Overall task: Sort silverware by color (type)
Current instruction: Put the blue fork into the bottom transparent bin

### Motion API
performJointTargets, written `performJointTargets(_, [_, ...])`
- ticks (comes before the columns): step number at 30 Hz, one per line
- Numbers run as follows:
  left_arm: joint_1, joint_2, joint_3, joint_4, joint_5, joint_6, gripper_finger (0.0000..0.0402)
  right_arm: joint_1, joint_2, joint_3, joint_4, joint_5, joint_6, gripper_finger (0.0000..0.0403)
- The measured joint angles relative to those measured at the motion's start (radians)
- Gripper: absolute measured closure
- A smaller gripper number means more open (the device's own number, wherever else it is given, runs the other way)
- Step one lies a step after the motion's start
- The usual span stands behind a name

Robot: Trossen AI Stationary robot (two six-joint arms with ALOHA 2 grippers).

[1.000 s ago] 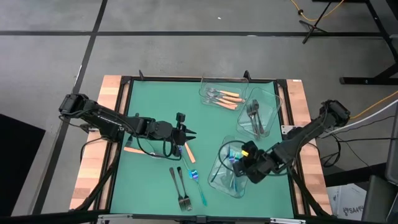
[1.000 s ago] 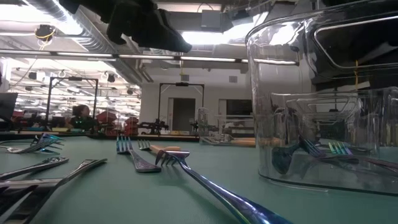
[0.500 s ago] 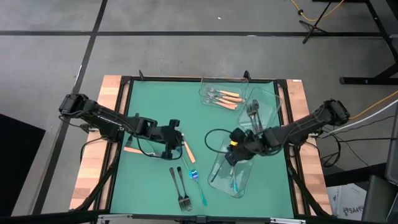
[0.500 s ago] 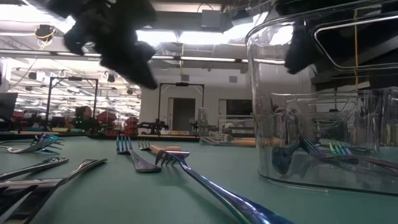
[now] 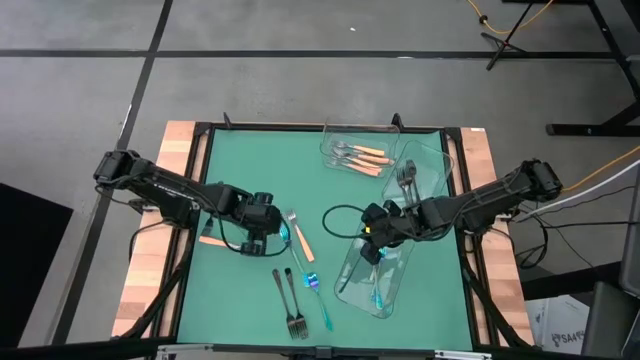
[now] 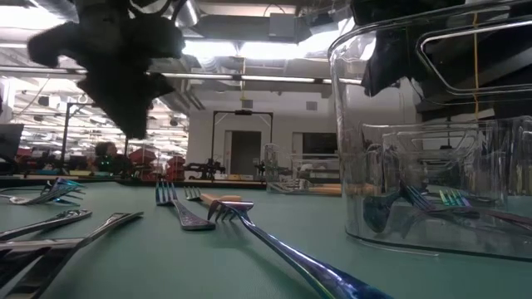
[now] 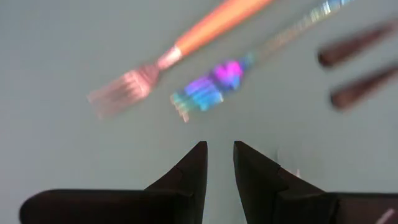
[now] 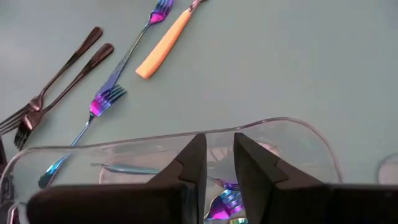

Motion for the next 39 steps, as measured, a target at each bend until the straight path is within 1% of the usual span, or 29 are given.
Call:
performJointTargets(4, [0.000, 0.000, 0.007, -0.165, 0.052, 0.078, 0.0329, 0.000, 0.000, 0.000, 0.000, 0.000, -0.002, 0.0334])
performJointTargets(6, [0.000, 0.000, 0.006, -0.246, 0.054, 0.096, 0.0329, 0.000, 0.000, 0.000, 0.000, 0.000, -0.002, 0.0334])
performJointTargets(9, [0.000, 0.001, -0.011, -0.294, 0.052, 0.098, 0.0329, 0.000, 0.000, 0.000, 0.000, 0.002, -0.003, 0.0334])
performJointTargets(12, [0.000, 0.001, -0.041, -0.295, 0.052, 0.103, 0.0329, 0.000, 0.000, 0.000, 0.000, 0.003, -0.004, 0.0334])
performJointTargets(15, [0.000, 0.001, -0.083, -0.282, 0.051, 0.158, 0.0329, 0.000, 0.000, 0.000, 0.000, 0.003, -0.014, 0.0334])
performJointTargets(18, [0.000, 0.002, -0.124, -0.234, 0.047, 0.200, 0.0329, 0.000, 0.000, 0.000, 0.000, 0.003, -0.027, 0.0334])
performJointTargets(20, [0.000, 0.002, -0.146, -0.205, 0.047, 0.203, 0.0329, 0.000, 0.000, 0.000, 0.000, 0.002, -0.027, 0.0334])
performJointTargets(33, [0.000, 0.012, -0.149, -0.201, 0.043, 0.206, 0.0329, 0.000, 0.000, 0.000, 0.000, 0.004, -0.028, 0.0334])
performJointTargets(39, [0.000, 0.058, -0.148, -0.199, 0.042, 0.206, 0.0329, 0.000, 0.000, 0.000, 0.000, 0.005, -0.028, 0.0334])
